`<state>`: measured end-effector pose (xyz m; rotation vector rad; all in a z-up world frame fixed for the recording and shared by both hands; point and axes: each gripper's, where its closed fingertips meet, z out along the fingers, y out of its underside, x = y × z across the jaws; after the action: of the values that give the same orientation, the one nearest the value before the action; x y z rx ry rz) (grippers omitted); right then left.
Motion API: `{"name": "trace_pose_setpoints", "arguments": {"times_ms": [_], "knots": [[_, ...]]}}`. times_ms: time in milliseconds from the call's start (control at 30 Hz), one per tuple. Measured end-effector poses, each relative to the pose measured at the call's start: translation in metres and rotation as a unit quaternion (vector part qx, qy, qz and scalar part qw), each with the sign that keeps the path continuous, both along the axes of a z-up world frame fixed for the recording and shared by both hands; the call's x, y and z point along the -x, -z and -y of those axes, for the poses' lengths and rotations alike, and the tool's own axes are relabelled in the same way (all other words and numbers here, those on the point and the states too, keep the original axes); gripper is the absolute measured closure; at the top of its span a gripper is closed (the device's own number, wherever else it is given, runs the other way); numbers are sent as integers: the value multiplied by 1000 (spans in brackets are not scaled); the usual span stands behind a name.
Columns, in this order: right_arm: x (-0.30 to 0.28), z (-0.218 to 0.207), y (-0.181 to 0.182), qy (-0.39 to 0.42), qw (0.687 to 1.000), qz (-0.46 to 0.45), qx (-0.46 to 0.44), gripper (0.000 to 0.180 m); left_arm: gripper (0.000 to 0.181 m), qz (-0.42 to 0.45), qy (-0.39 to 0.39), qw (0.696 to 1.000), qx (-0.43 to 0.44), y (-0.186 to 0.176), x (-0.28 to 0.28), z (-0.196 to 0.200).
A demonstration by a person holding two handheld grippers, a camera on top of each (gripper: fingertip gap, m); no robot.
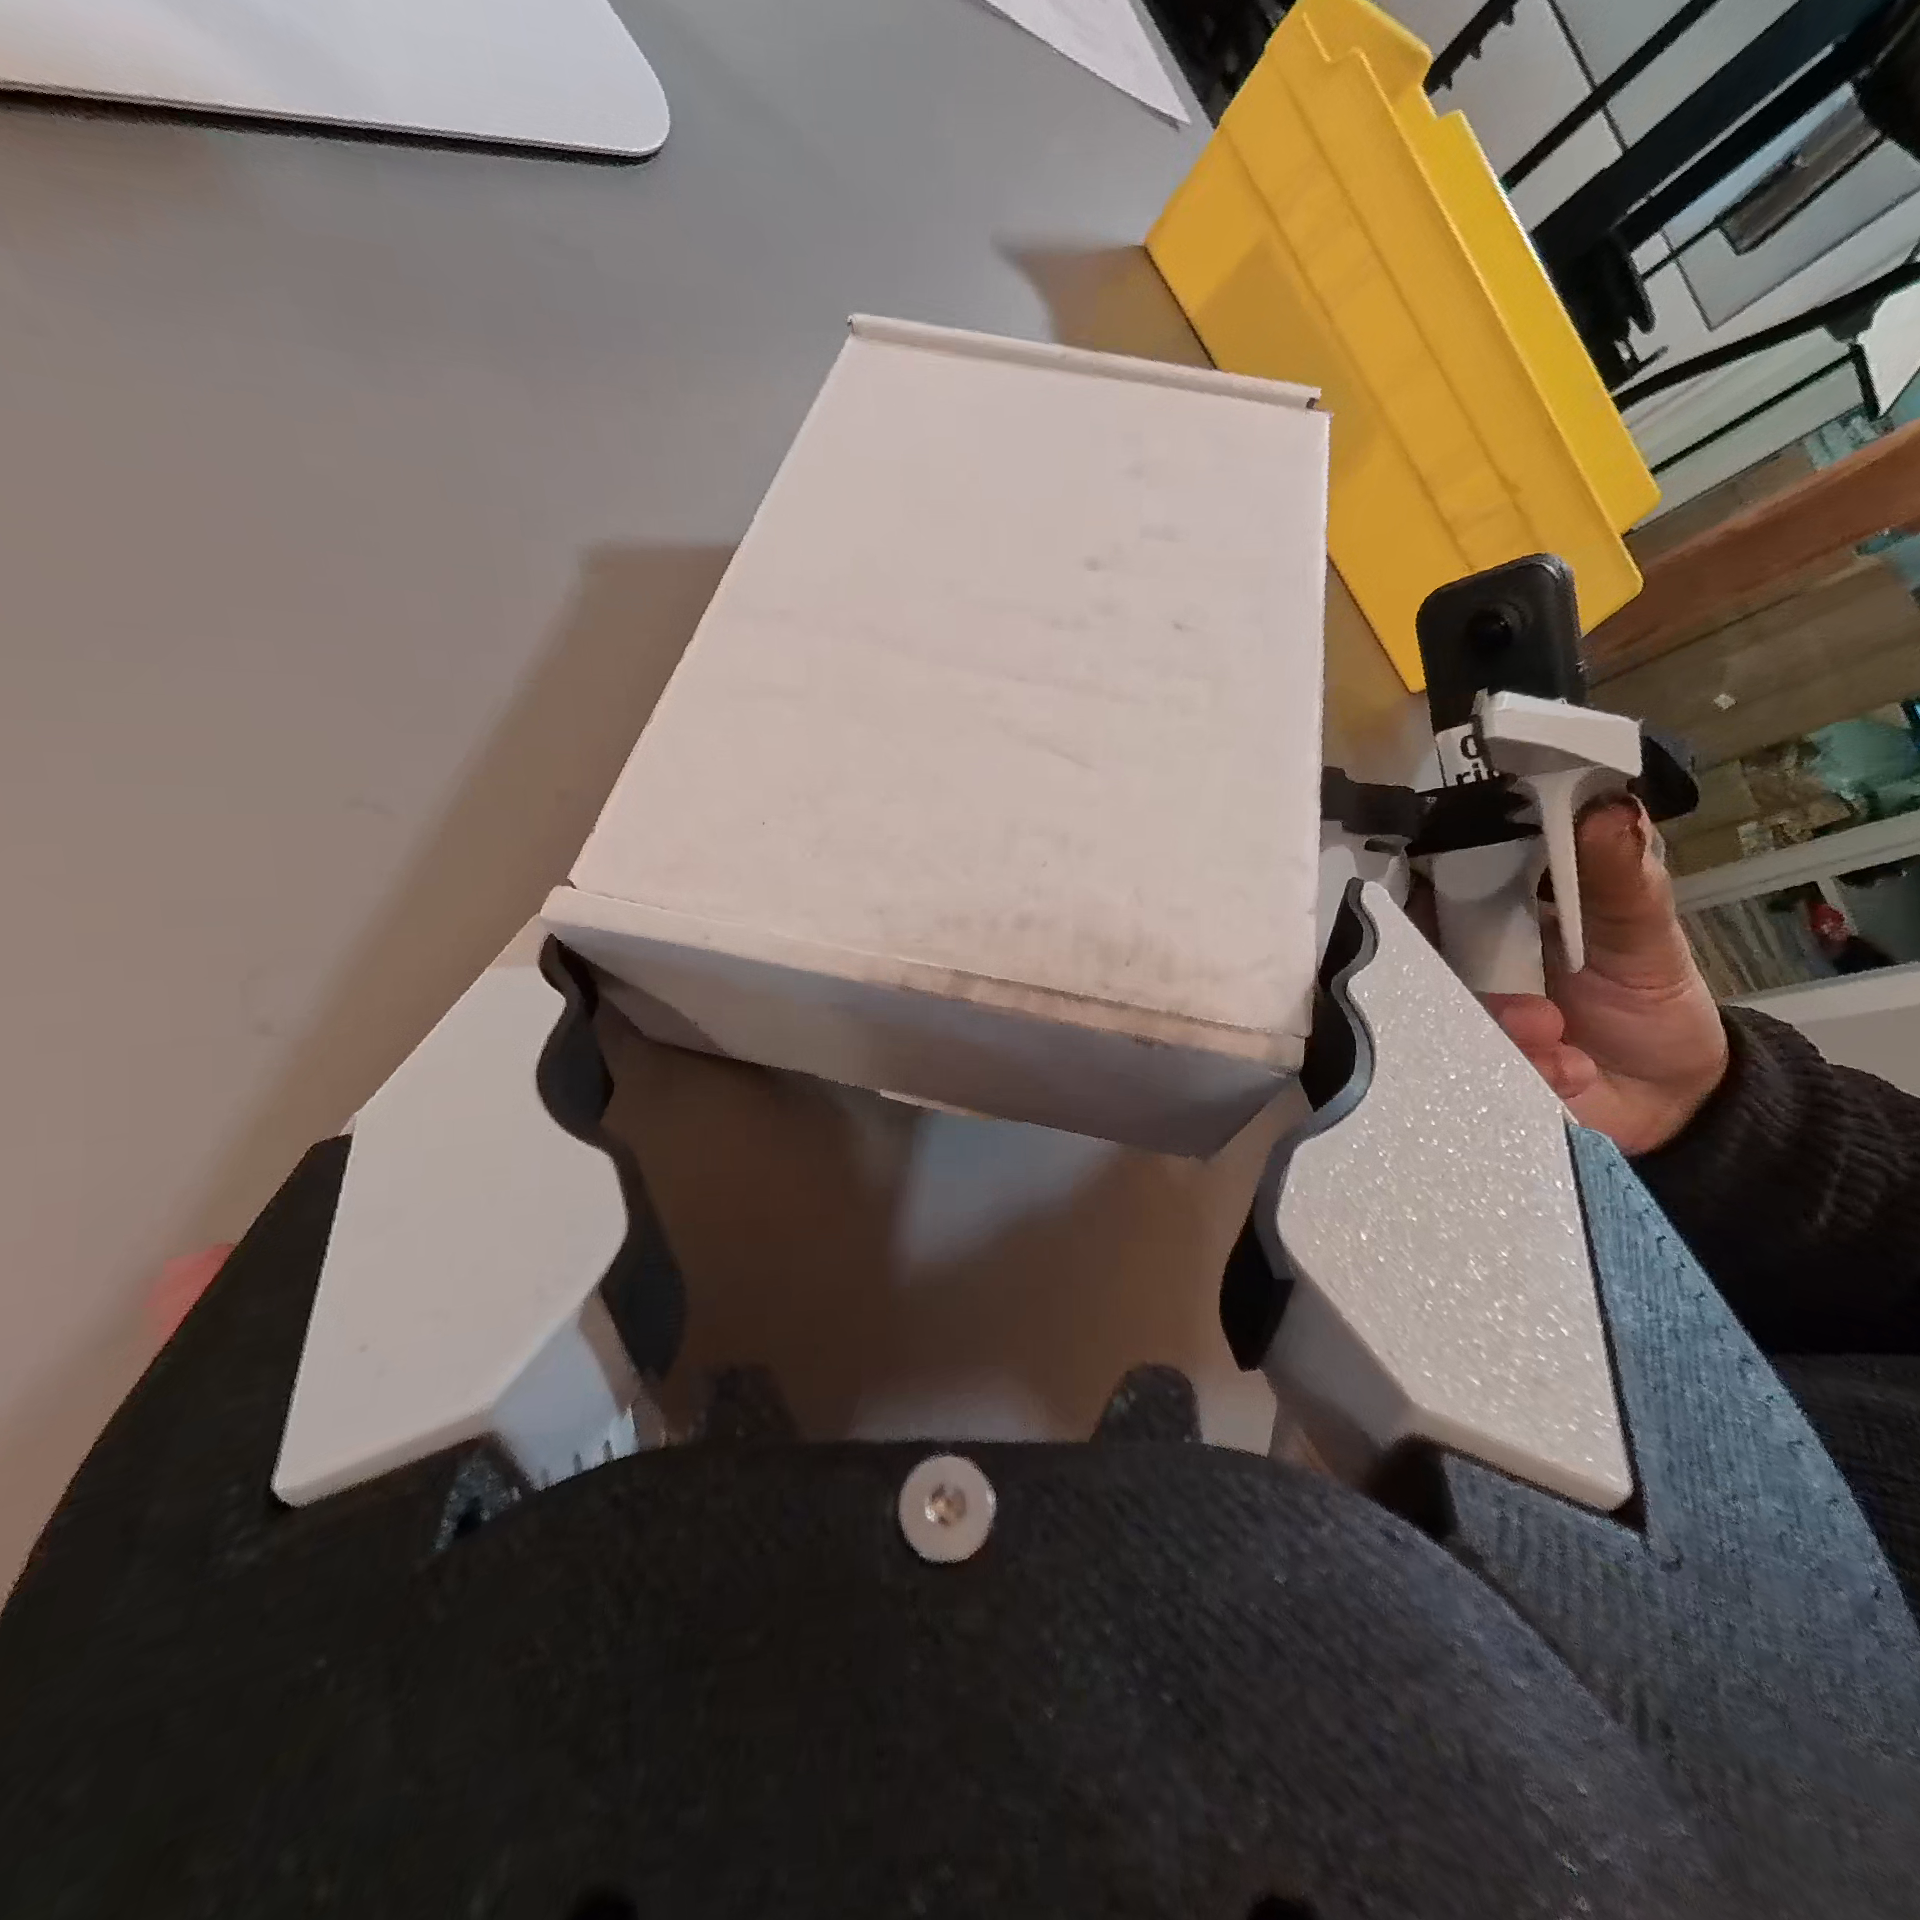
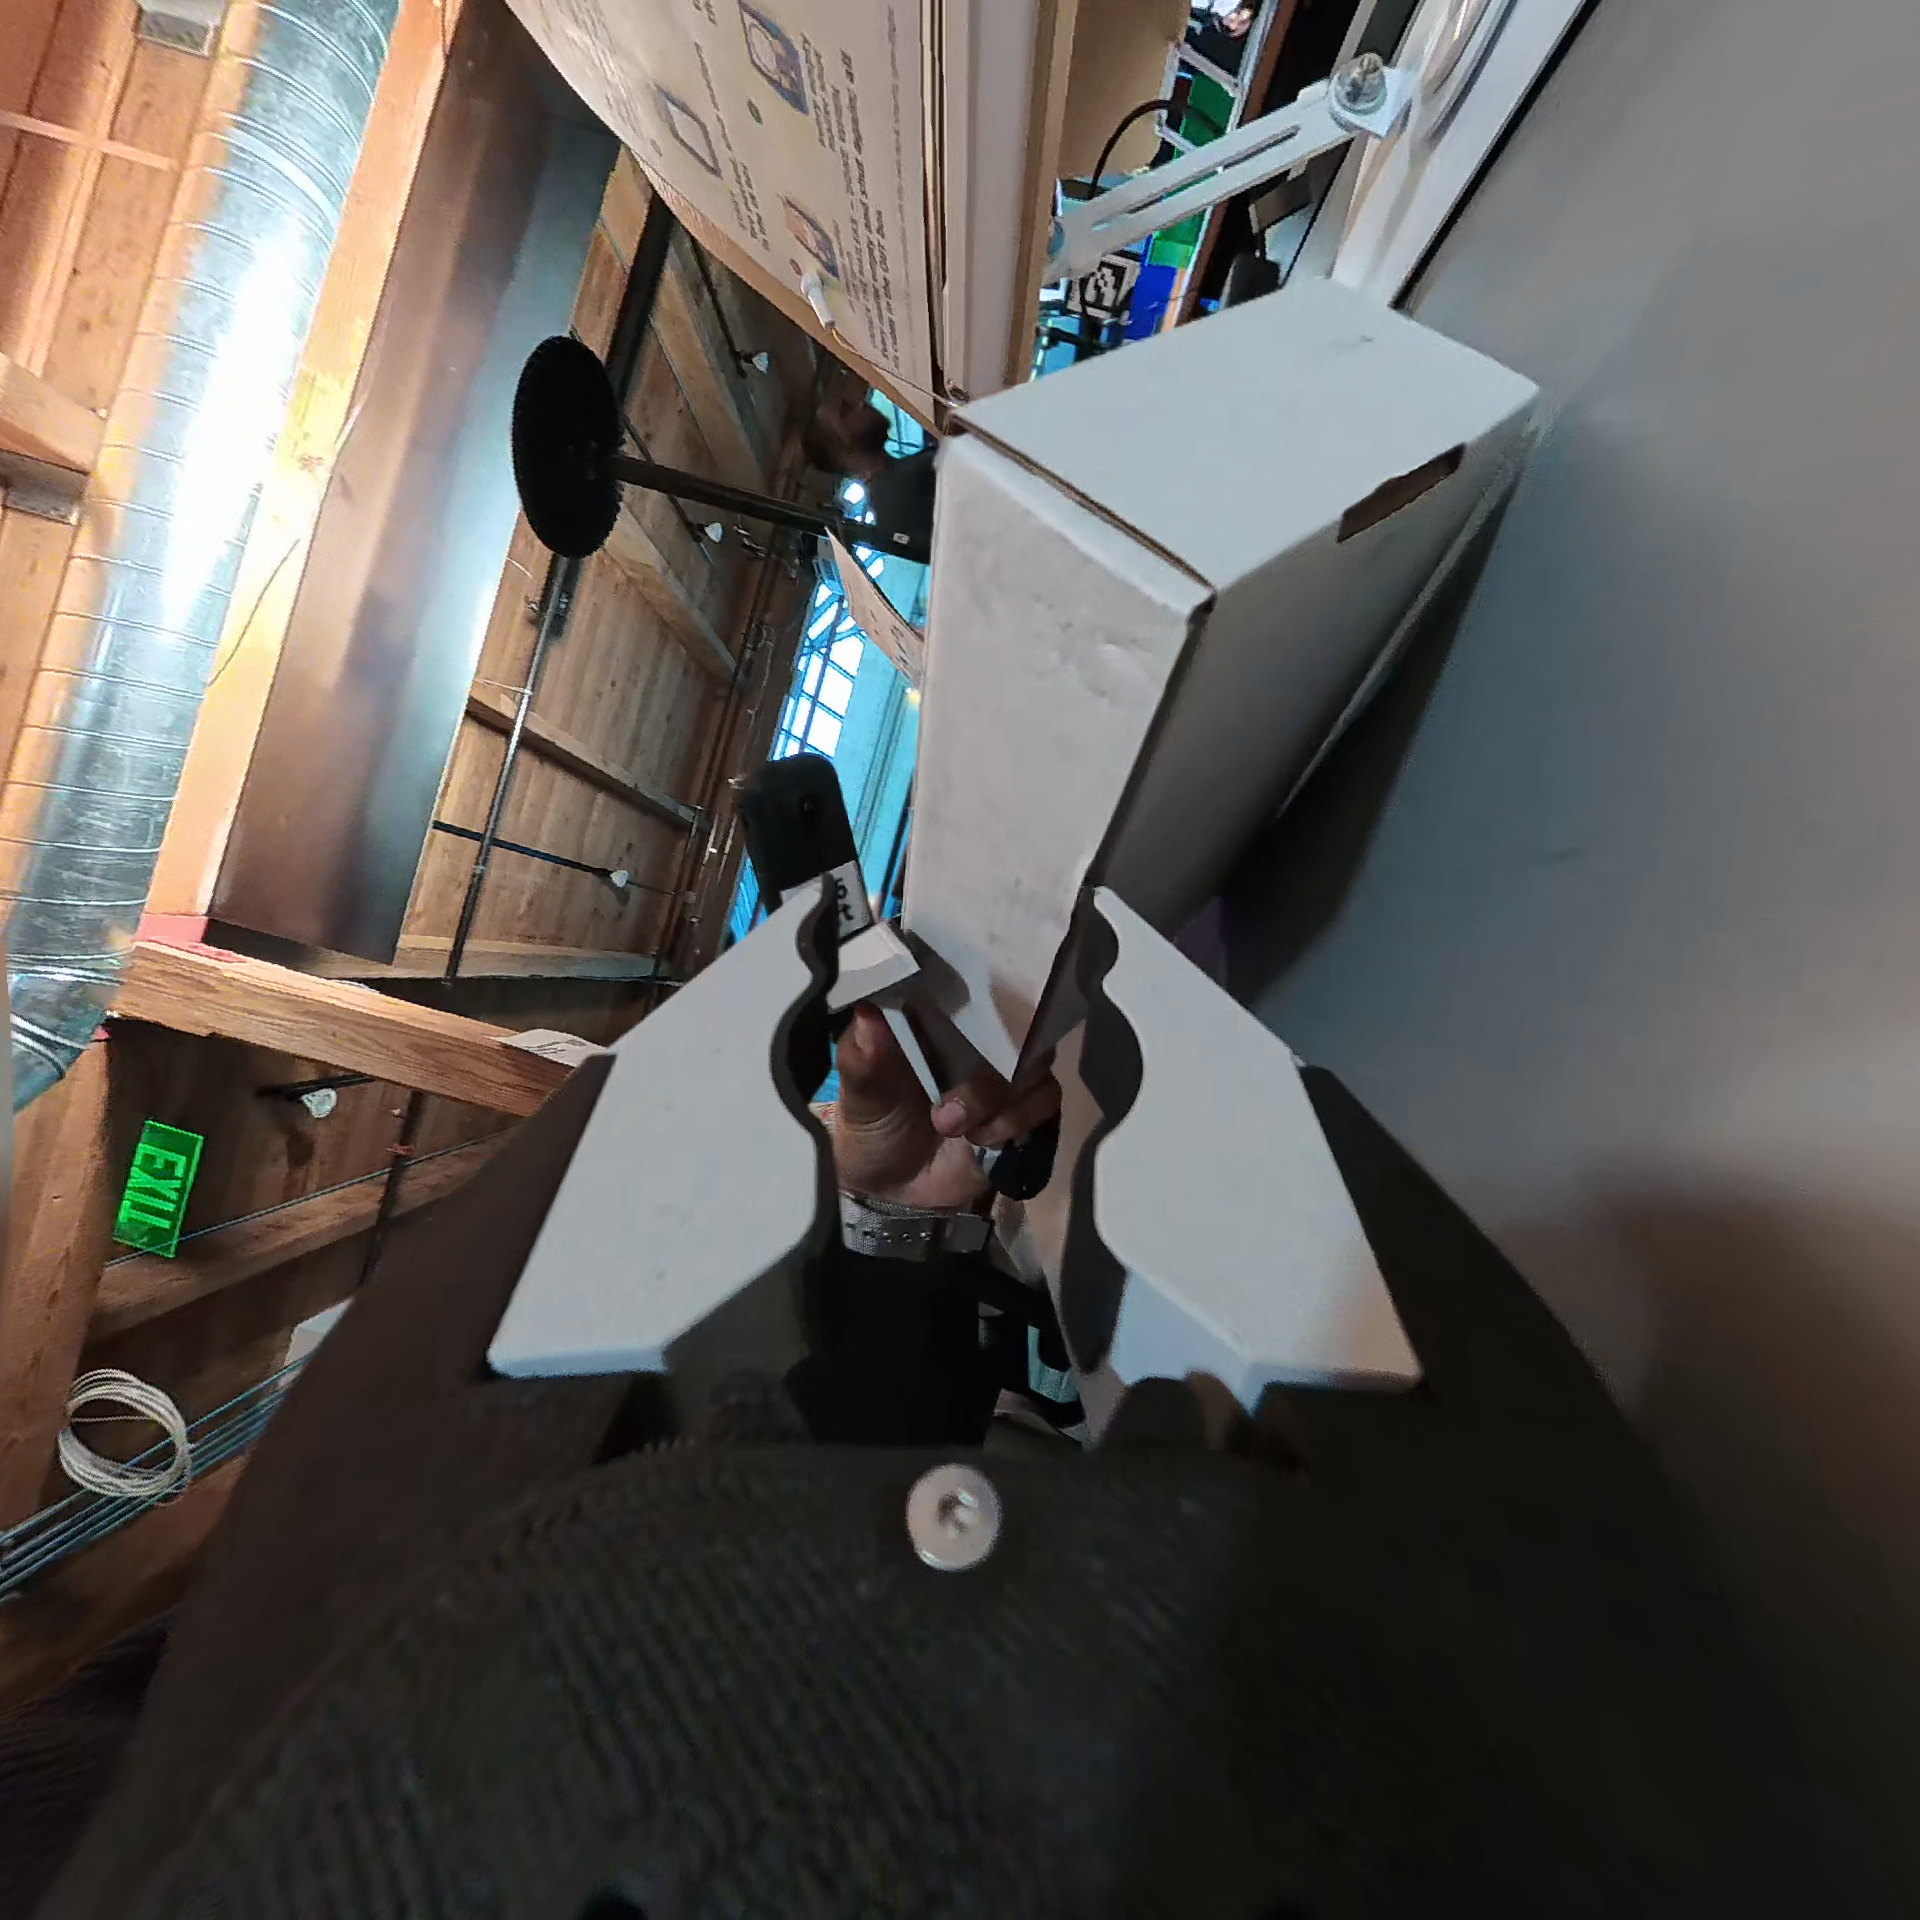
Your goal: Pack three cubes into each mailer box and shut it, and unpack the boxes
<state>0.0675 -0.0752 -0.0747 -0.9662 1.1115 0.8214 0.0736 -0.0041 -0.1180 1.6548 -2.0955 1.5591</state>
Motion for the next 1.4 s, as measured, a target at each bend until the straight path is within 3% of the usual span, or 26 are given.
{"name": "trace_pose_setpoints", "arguments": {"times_ms": [400, 767, 1067, 1400], "knots": [[-2, 8, -23, 8, 998, 47, -40, 139, 45, -20, 34, 999, 36, -1, 10, 13], [0, 9, -34, 20, 986, 161, 33, 172, 45, -21, 106, 994, 14, 3, 28, 35], [5, 9, -41, -5, 986, 168, 8, 179, 44, -14, 131, 991, 22, 2, 34, 40], [3, 17, -50, -15, 988, 145, -43, 180, 52, 37, 126, 988, 83, -26, 30, 35]]}}
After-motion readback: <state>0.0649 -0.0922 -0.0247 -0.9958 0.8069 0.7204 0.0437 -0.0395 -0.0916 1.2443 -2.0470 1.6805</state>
